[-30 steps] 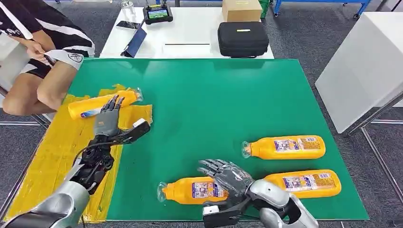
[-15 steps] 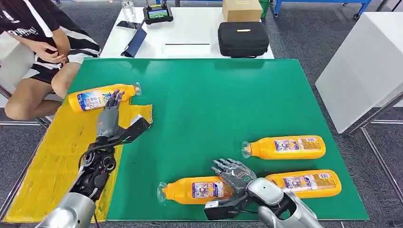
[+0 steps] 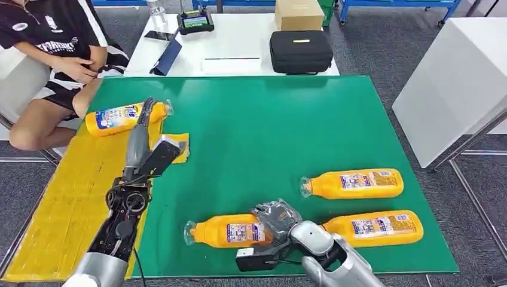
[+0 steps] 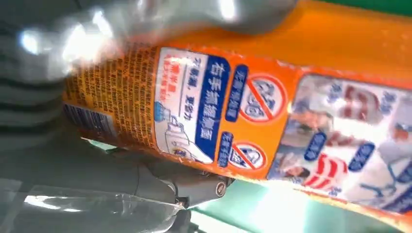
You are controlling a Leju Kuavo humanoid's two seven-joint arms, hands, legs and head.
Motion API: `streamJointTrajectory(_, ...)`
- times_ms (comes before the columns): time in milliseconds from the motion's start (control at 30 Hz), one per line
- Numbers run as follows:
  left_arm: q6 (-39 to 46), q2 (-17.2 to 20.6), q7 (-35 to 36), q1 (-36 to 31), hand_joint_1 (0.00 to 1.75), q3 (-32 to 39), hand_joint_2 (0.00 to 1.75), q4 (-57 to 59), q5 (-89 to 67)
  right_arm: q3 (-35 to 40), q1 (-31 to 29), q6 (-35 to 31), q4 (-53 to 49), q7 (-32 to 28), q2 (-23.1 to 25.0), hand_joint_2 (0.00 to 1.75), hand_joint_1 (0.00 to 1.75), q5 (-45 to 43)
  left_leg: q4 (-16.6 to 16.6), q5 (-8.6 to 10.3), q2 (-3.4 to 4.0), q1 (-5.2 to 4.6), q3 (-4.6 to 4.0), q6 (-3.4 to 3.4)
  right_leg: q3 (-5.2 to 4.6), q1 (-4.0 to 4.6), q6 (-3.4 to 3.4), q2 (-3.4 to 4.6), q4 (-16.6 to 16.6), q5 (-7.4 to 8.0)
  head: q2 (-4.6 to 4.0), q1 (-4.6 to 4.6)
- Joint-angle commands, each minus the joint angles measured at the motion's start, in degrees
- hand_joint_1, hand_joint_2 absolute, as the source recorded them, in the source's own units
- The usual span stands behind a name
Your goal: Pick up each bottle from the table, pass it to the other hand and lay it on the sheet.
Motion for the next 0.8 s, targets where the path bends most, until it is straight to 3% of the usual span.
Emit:
streamJointTrajectory(33,-2.87,0.34,0.19,3.56,0.0,-4.31,1.75,-10.85,4.57,-3.05,1.75,-9.81,14.85,0.65,7.66,1.75,1.75,3.63,-0.08,0.02,0.04,0.13,0.06,-0.23,0.11,0.12,-0.03,-0.07,-0.14,0.05,0.0,0.02)
streamJointTrajectory(267,-6.3,-0.93,-1.54,5.74,0.0,-3.0,1.75,-13.95,13.49,-12.23,5.46,-16.49,7.17,2.76,8.41,1.75,1.75,4.04,-0.03,0.04,0.13,0.13,0.12,-0.3,0.12,0.21,-0.18,0.06,-0.11,0.14,0.0,0.02)
streamJointTrajectory(500,-13.26,-1.75,0.12,9.44,0.0,1.07,1.75,-22.25,32.5,-25.05,8.96,-25.99,-2.9,0.83,11.48,1.75,1.75,-4.48,0.02,0.13,0.05,0.11,-0.05,-0.27,-0.07,0.14,-0.18,0.09,-0.02,0.1,0.0,0.04)
streamJointTrajectory(800,-14.1,-1.08,1.84,8.81,0.0,3.88,1.75,-17.89,38.61,-28.91,8.99,-31.11,-3.54,-2.97,12.81,1.75,1.75,-9.17,-0.03,0.22,-0.11,0.02,-0.46,-0.17,-0.41,-0.01,-0.11,-0.12,0.0,0.13,0.0,0.0)
